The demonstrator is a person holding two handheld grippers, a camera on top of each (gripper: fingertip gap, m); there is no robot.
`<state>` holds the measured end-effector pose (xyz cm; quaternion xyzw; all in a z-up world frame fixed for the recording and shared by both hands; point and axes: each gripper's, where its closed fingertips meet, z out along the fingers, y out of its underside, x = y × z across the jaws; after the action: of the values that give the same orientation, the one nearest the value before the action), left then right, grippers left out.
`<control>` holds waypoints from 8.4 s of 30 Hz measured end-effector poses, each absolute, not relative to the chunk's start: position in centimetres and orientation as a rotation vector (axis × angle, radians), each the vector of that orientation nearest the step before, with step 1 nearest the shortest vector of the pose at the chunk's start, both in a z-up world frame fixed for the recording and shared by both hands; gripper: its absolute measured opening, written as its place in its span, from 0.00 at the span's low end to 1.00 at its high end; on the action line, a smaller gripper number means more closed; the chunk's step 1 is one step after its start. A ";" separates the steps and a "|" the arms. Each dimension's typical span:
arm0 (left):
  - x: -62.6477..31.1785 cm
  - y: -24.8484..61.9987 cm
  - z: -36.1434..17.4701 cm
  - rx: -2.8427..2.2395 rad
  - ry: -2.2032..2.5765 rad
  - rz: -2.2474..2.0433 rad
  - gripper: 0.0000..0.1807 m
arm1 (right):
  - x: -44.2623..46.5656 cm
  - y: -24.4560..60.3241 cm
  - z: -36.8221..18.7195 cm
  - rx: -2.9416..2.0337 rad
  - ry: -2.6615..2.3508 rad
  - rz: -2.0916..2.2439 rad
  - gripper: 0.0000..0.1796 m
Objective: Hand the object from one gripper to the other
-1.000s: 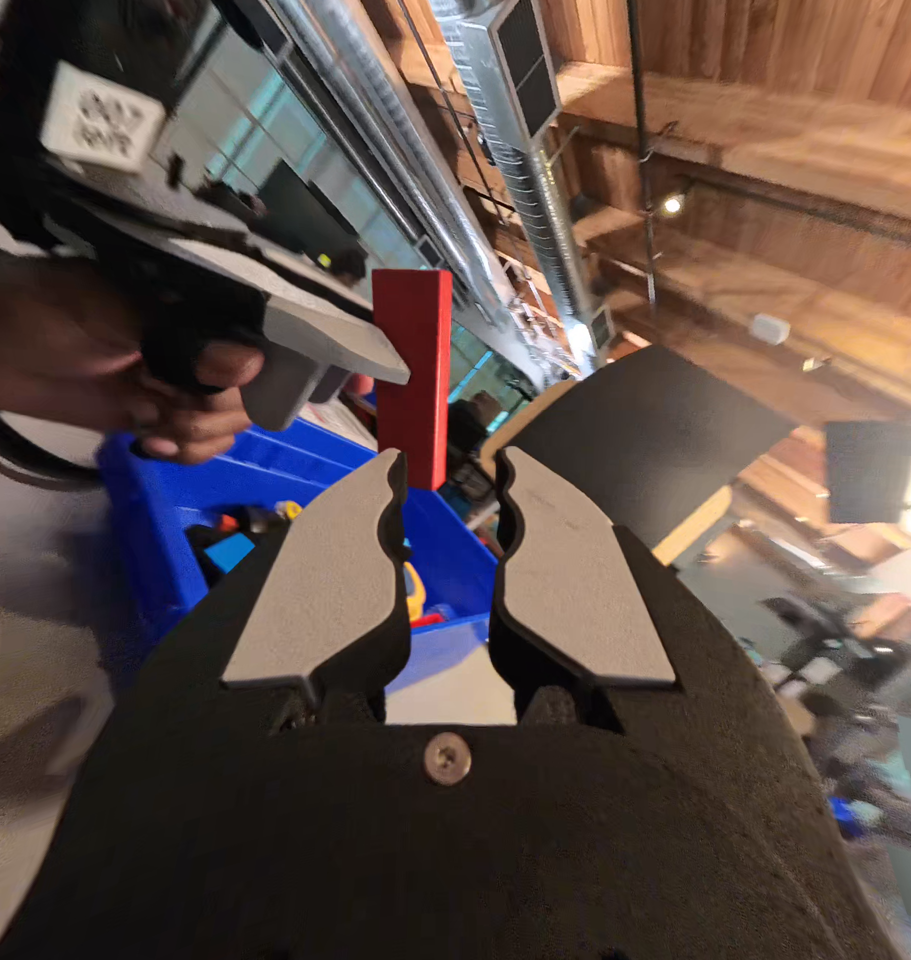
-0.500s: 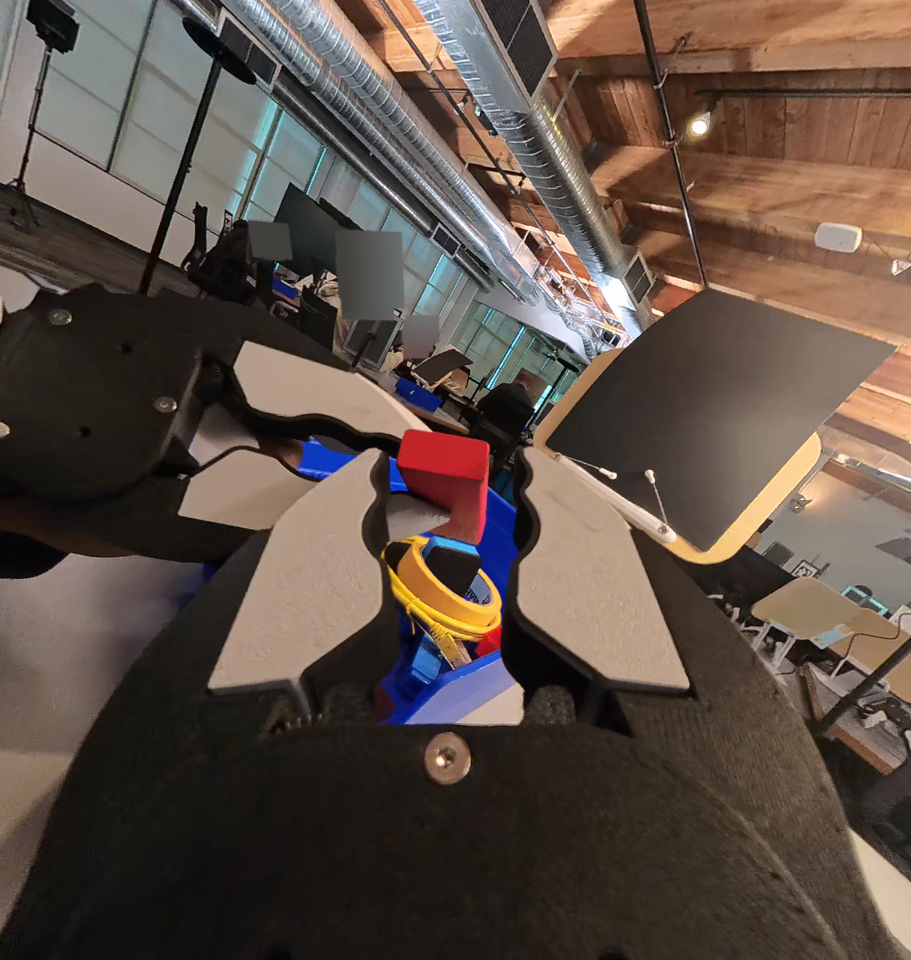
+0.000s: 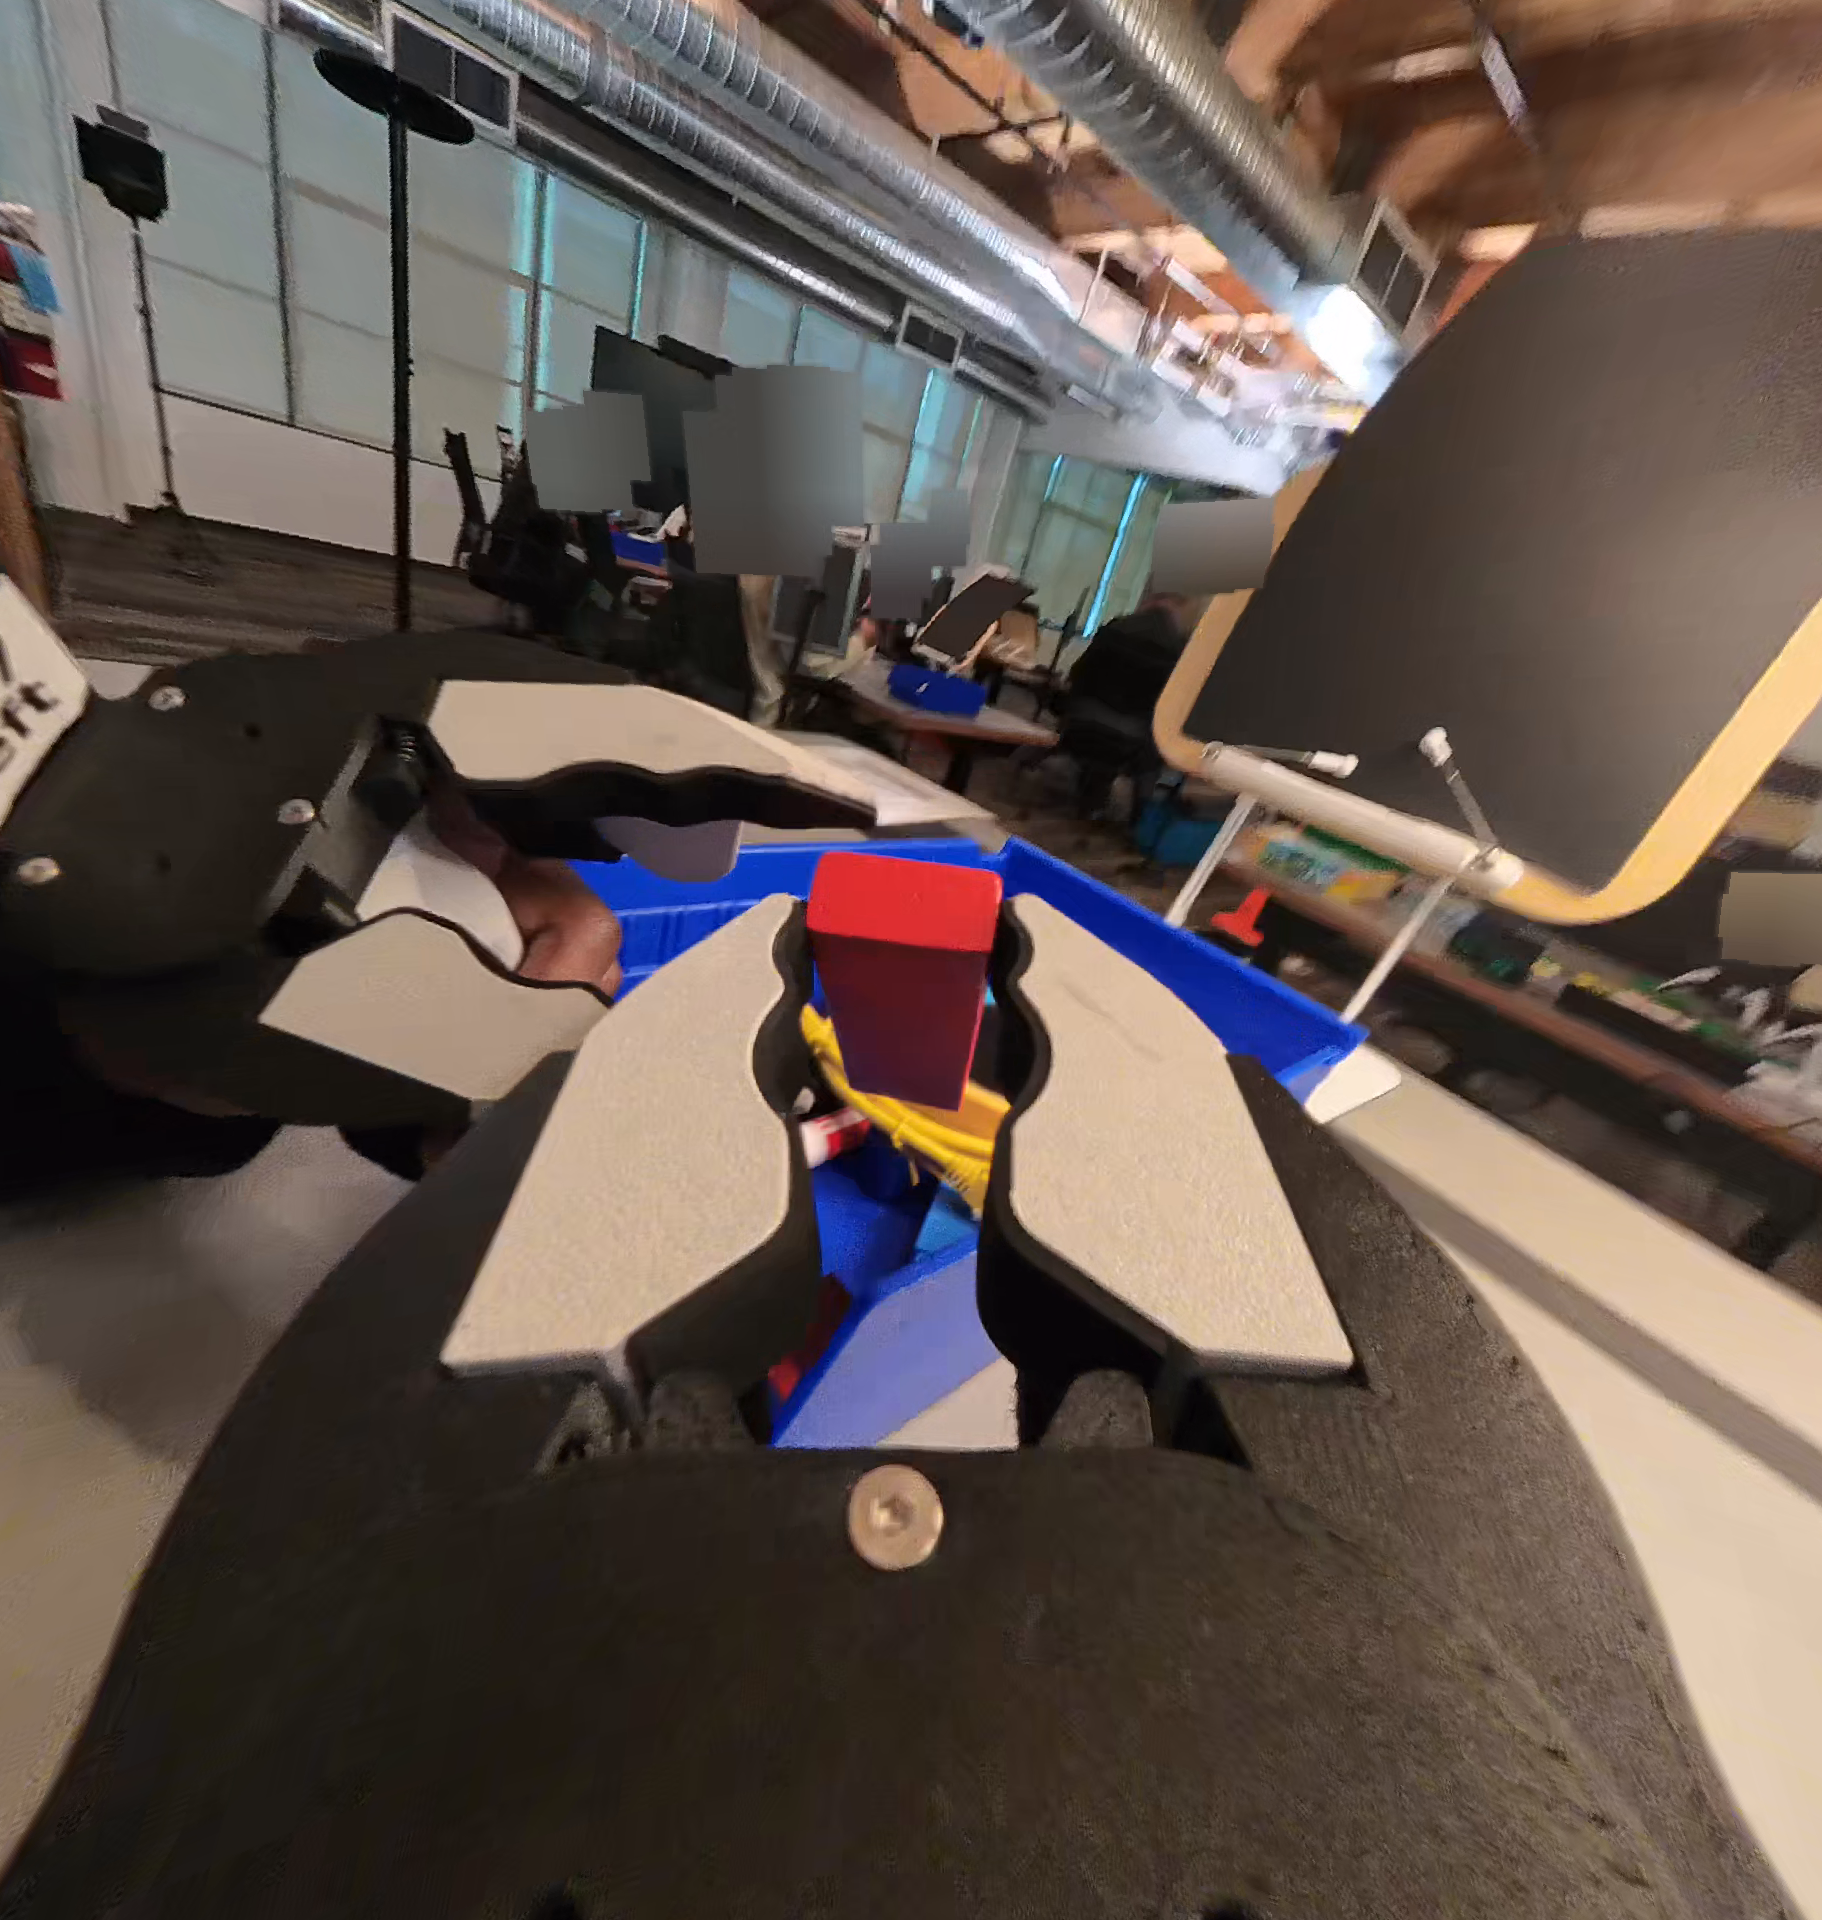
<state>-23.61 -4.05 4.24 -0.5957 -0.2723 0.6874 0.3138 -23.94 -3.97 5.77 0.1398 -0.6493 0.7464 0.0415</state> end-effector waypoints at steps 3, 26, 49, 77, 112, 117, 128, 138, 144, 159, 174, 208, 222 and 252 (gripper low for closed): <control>-24.2 -4.9 3.1 -1.626 -0.819 1.690 0.33 | -24.6 -4.1 5.1 0.375 -2.221 2.320 0.18; -22.4 -4.7 4.4 -0.949 -1.046 0.308 0.10 | -20.4 -2.5 4.7 1.020 -1.270 1.783 0.34; -22.3 -4.0 5.0 -0.919 -1.026 0.260 0.22 | -20.3 -2.7 5.6 0.919 -0.970 1.560 0.08; -21.1 -2.5 6.0 -1.254 -0.777 0.781 0.09 | -24.0 -1.0 8.9 0.567 -1.667 2.640 0.17; -20.2 -0.9 6.6 -1.395 -0.637 0.907 0.35 | -23.2 -3.4 2.8 0.830 -1.944 2.118 0.20; -19.7 -0.7 6.9 -1.392 -0.584 0.911 0.36 | -20.8 -2.5 2.3 0.944 -2.178 2.270 0.19; -20.0 0.2 5.9 -1.518 -0.490 1.163 0.19 | -21.1 -3.4 1.4 0.920 -2.069 2.127 0.21; -21.3 -4.8 6.9 -1.590 -0.564 2.131 0.19 | -22.0 -2.7 4.7 0.684 -2.122 2.285 0.22; -22.3 -4.6 5.0 -1.780 -0.467 2.371 0.19 | -20.4 -2.9 5.0 0.641 -2.150 2.308 0.25; -22.1 -2.5 5.2 -1.643 -0.480 1.953 0.29 | -23.1 -2.8 4.9 0.632 -2.034 2.233 0.09; -20.4 -0.6 5.9 -1.265 -0.659 0.759 0.14 | -21.4 0.7 7.8 0.830 -1.959 2.836 0.09; -19.3 -1.9 8.7 -1.143 -0.608 0.796 0.34 | -21.4 -2.9 3.0 0.740 -2.170 2.436 0.20; -19.6 0.0 7.2 -1.363 -0.502 1.113 0.19 | -20.9 -3.4 1.5 0.790 -2.193 2.276 0.21; -22.9 -2.6 4.0 -1.726 -0.490 2.062 0.35 | -23.2 -3.8 2.7 0.492 -2.284 2.232 0.09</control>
<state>-22.89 -2.60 3.96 -0.6184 -0.1756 0.7387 0.2027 -23.18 -3.76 2.74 0.1521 -0.7062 0.6900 -0.0447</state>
